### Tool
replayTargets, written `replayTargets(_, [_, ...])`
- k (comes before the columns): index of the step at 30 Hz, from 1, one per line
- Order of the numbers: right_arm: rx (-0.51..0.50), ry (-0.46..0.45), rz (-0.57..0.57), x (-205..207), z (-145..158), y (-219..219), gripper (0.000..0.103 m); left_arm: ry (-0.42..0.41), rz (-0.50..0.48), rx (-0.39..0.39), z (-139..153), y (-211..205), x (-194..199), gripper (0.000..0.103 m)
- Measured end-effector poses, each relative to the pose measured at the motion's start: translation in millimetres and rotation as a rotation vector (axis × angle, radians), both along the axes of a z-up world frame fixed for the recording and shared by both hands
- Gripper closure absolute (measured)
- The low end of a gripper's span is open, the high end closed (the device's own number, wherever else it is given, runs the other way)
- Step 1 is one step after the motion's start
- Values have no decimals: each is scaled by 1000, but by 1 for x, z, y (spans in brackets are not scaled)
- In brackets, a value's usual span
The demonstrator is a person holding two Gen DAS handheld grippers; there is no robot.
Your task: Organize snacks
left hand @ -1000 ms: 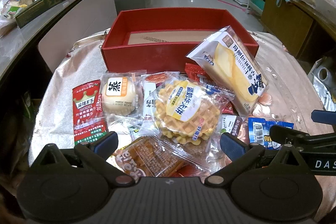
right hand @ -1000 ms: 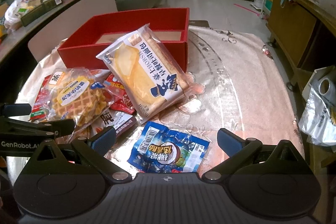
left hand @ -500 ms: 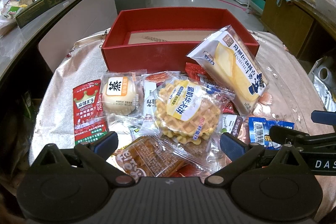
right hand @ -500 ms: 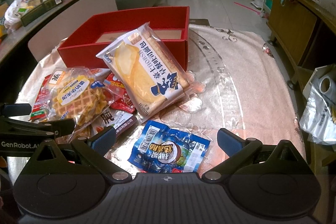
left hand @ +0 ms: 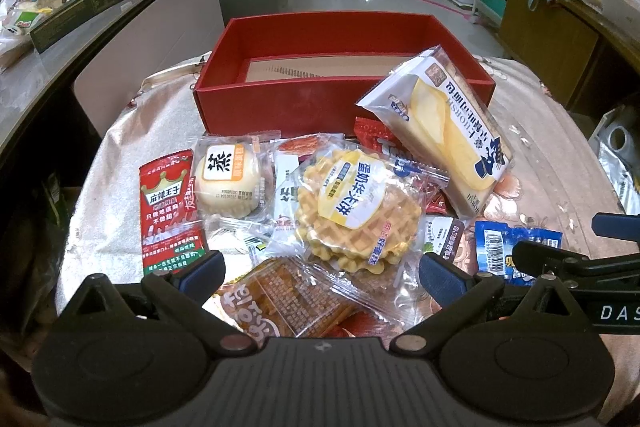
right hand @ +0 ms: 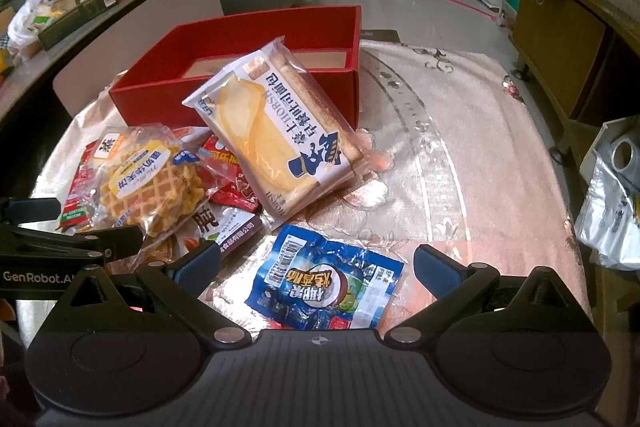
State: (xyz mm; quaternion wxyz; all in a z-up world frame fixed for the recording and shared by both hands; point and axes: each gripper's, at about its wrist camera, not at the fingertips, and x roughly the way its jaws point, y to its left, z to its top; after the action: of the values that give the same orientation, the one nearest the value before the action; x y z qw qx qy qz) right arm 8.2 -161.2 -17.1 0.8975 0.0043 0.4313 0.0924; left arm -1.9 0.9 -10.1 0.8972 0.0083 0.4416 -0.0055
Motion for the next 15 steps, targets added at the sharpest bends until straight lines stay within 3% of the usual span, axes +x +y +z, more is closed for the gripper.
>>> replayTargets(15, [2, 18, -3, -1, -1, -4, 0, 10, -12, 10, 0, -7, 2, 5])
